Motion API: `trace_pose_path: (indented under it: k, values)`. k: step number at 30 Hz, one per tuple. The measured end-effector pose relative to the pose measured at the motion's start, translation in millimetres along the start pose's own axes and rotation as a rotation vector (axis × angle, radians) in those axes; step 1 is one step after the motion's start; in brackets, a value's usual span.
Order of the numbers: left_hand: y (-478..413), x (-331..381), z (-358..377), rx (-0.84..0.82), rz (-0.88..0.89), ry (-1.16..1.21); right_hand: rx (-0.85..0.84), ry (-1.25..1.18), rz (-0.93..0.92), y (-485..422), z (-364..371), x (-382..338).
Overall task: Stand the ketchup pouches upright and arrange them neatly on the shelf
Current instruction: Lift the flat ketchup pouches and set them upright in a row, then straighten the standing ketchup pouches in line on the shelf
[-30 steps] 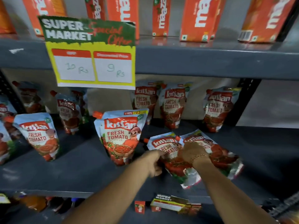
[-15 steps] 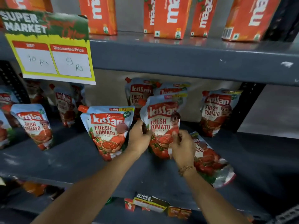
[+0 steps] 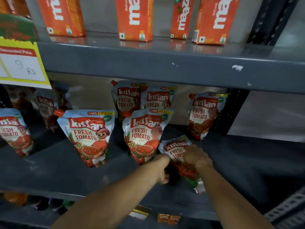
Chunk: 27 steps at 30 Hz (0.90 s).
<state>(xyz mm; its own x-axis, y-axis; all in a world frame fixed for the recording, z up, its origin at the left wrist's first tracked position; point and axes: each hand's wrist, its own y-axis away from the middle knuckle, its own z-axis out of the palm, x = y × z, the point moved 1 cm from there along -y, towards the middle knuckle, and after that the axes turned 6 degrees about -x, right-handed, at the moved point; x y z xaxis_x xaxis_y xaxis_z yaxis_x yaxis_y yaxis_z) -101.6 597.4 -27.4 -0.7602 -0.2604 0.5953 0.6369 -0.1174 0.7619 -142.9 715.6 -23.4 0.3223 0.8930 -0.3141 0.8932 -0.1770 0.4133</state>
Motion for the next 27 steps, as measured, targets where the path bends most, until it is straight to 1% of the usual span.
trace_pose_path:
  k: [1,2,4,7,9,12,14,15,16,18,20,22,24,27]
  values:
    - [-1.5,-2.9,7.3,-0.058,-0.005,-0.030,-0.073,-0.025,0.027,-0.9,-2.3,5.7]
    - [-5.2,-3.7,9.6,-0.111,0.007,-0.032,-0.107,-0.064,0.021,-3.8,-3.2,7.7]
    - [-12.3,-8.0,15.7,-0.098,0.089,-0.050,-0.067,-0.196,-0.020,-1.6,-7.5,13.7]
    - [-24.0,-12.8,20.1,0.030,0.261,-0.160,0.082,-0.357,-0.078,8.1,-12.2,27.6]
    - [-24.7,-10.0,24.8,0.097,0.429,-0.242,0.238,-0.451,-0.134,18.7,-15.9,38.2]
    - [-12.0,-1.4,37.0,0.093,0.715,-0.358,0.511,-0.656,-0.329,35.2,-23.5,50.4]
    - [-5.8,0.8,45.9,0.049,0.861,-0.378,0.605,-0.774,-0.407,39.0,-24.7,59.3]
    - [-8.6,-0.6,48.6,0.047,0.895,-0.387,0.622,-0.816,-0.424,37.8,-22.0,63.8]
    - [-12.6,-2.6,49.2,0.051,0.912,-0.398,0.612,-0.867,-0.429,34.1,-17.2,67.5]
    - [-19.2,-10.1,52.8,0.044,0.890,-0.376,0.489,-1.078,-0.380,24.8,-8.1,78.2]
    - [-19.3,-11.6,57.2,-0.057,0.856,-0.235,0.350,-1.360,-0.344,21.2,-12.4,82.3]
    - [-13.8,-1.8,63.9,-0.190,0.876,-0.085,0.296,-1.591,-0.366,20.1,-27.7,80.9]
    - [-5.3,10.6,72.4,-0.284,0.873,0.035,0.294,-1.706,-0.360,16.1,-44.4,76.5]
    - [-2.7,21.9,81.9,-0.307,0.824,0.205,0.307,-1.768,-0.360,13.3,-59.1,70.8]
